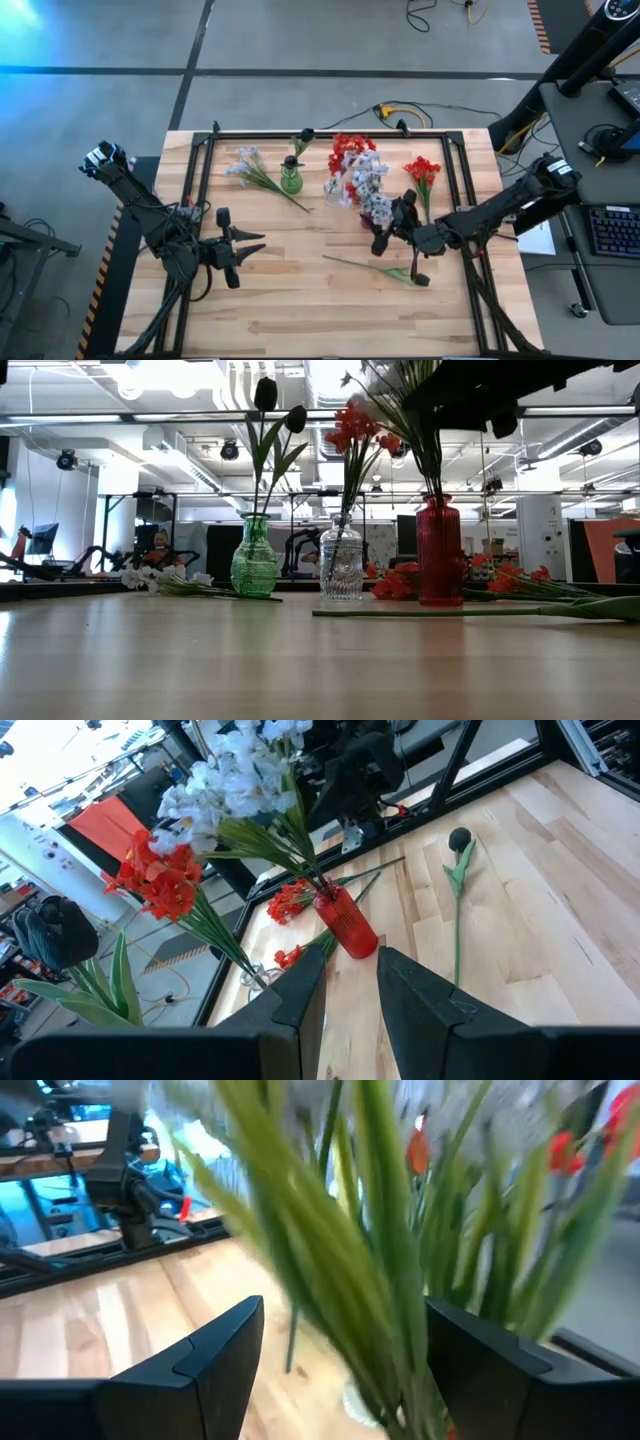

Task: Sort flowers into vase by color
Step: Put the bottom white flowers into the red vase, then put the black tulip into the green vase

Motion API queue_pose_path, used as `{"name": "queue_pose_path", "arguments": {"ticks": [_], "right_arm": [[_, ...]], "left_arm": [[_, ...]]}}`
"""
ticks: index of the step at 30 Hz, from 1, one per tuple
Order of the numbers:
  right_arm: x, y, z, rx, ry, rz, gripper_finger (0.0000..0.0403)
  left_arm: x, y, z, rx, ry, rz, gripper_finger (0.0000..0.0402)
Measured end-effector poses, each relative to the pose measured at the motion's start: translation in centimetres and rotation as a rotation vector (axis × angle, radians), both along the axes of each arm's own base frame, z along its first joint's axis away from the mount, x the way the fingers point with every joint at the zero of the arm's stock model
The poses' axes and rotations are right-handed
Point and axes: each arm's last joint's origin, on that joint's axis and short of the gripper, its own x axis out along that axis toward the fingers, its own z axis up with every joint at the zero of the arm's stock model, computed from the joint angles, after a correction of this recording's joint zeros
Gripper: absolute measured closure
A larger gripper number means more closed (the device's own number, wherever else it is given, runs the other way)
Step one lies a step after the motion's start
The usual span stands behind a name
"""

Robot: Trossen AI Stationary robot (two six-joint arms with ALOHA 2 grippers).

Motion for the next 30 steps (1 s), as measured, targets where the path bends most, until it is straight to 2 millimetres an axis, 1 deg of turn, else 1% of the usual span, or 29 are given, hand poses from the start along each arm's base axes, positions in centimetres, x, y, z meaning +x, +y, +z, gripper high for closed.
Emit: {"name": "queue_pose_path", "arguments": {"ticks": [6,9,18,27,30], "right_arm": [[0.4,0.4,1.5,-0.039,-0.01,-0.023,0.0149],[0.6,0.5,2.0,-0.036,0.01,-0.026,0.0149],[0.6,0.4,2.5,0.046,0.103,-0.067,0.0151],[0.3,0.4,4.5,0.09,0.17,-0.1,0.0154],[0.2,0.4,5.2,0.133,0.191,-0.094,0.0154]], "left_arm": [[0.0,0.0,0.0,-0.001,0.0,0.0,0.0324],[0.0,0.0,0.0,-0.001,-0.001,0.0,0.0324],[0.0,0.0,0.0,0.0,0.0,0.0,0.0324],[0.0,0.0,0.0,-0.001,0.0,0.0,0.0324],[0.0,0.0,0.0,-0.001,-0.001,0.0,0.0324]]}}
